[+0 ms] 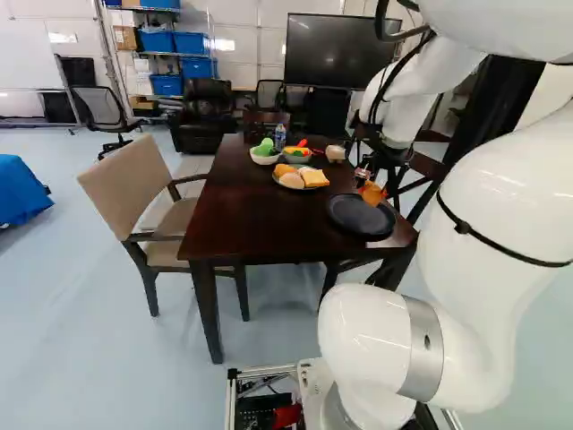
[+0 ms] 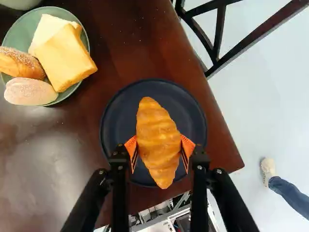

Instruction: Move the croissant to the empty plate

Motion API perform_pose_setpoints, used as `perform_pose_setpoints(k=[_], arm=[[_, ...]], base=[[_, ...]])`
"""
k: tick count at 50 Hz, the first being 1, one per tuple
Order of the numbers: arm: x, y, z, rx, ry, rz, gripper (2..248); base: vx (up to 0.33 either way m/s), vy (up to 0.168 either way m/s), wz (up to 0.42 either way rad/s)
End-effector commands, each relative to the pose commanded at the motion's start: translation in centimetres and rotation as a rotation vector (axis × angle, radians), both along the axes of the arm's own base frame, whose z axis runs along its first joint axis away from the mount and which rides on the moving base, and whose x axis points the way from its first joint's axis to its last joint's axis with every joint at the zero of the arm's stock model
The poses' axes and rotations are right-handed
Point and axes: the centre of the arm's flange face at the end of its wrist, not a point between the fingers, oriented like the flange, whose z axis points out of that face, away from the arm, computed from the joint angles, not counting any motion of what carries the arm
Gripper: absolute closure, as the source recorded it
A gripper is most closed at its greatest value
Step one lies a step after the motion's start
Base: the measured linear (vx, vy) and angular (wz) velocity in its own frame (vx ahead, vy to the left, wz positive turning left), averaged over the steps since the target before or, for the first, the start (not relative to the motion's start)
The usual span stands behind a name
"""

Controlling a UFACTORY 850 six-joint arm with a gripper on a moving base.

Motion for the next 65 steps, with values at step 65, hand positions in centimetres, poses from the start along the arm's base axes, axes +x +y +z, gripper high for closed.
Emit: perform_pose_setpoints(k=[65], arm=[[2.2, -1.0, -5.3, 0.044, 0.102, 0.0, 77]], base=[[0.0, 0.0, 0.0]])
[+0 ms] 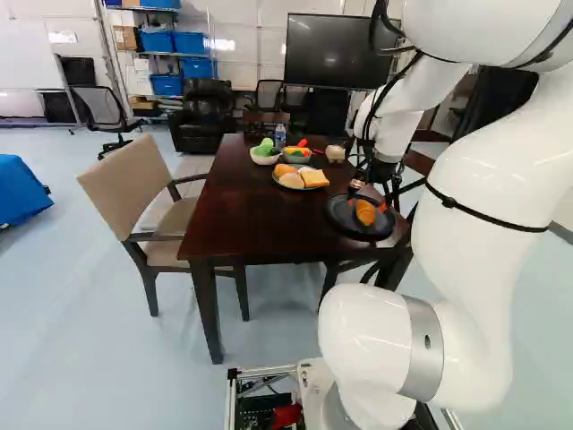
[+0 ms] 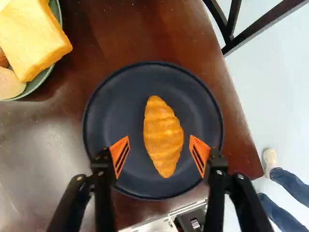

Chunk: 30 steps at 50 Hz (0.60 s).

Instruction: Move the croissant to the empty plate

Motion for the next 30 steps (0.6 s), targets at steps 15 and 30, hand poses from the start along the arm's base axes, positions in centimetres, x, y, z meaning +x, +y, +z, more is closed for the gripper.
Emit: perform_pose_setpoints(k=[15, 30], arm=[[-0.1, 0.0, 0.2, -0.002, -0.004, 0.0, 3], [-0.9, 0.4, 2.0, -0.009, -0.02, 0.001, 3]], base=[[0.0, 0.0, 0.0], [0.0, 0.0, 0.0]])
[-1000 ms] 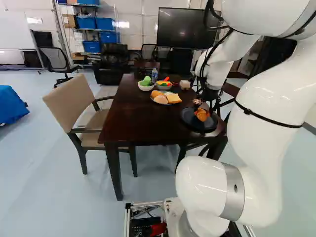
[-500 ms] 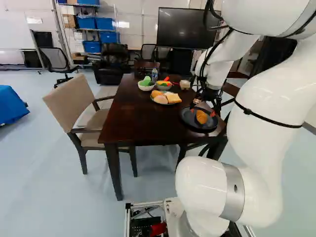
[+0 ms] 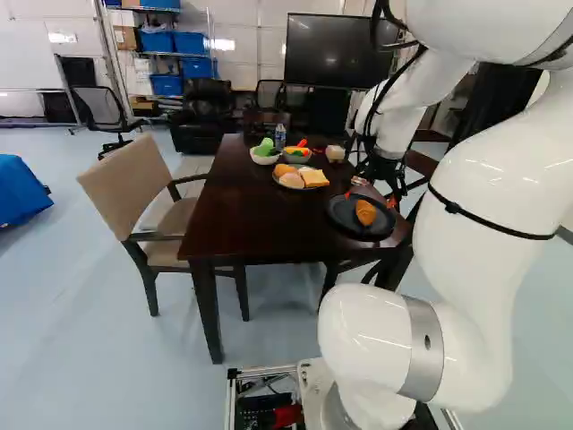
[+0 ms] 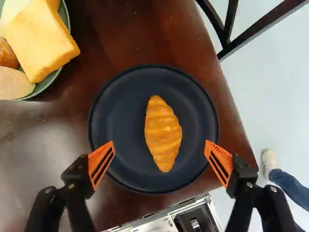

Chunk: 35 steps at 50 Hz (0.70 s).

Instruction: Move the croissant to the empty plate

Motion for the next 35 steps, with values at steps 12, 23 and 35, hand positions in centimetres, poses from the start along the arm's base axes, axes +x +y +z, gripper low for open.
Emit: perform_pose_setpoints(k=[12, 23, 35], arm=[[0.0, 0.2, 1.6, -0.001, -0.003, 0.003, 3], [0.1, 0.2, 3.0, -0.003, -0.008, 0.006, 3], [0.2, 0.3, 4.6, -0.005, -0.014, 0.008, 3]], base=[[0.0, 0.0, 0.0], [0.0, 0.0, 0.0], [0.0, 0.0, 0.0]])
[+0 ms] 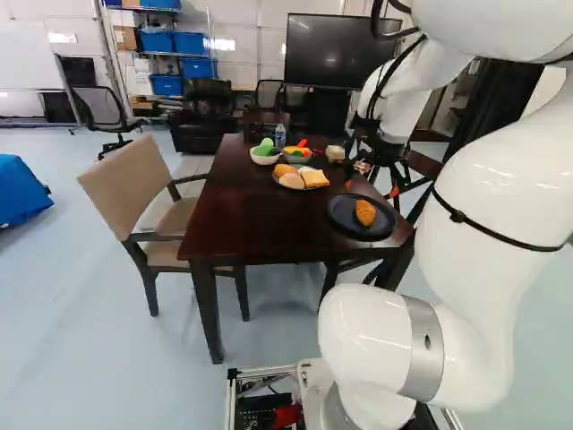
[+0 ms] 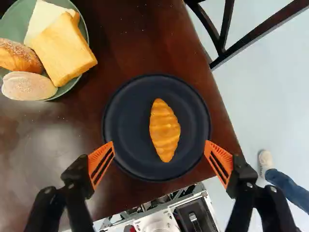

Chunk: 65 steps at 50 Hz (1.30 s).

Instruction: Move the croissant to the empty plate

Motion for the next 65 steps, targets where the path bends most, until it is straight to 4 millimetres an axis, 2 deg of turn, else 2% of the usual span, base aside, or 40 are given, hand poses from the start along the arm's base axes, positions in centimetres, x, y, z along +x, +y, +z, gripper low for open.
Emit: perform_pose_setpoints(k=[39, 65], arm=[[0.0, 0.2, 5.2, -0.01, -0.025, 0.005, 3], [0.1, 0.2, 5.1, -0.01, -0.026, 0.005, 3]], base=[[0.0, 0.0, 0.0], [0.0, 0.0, 0.0]])
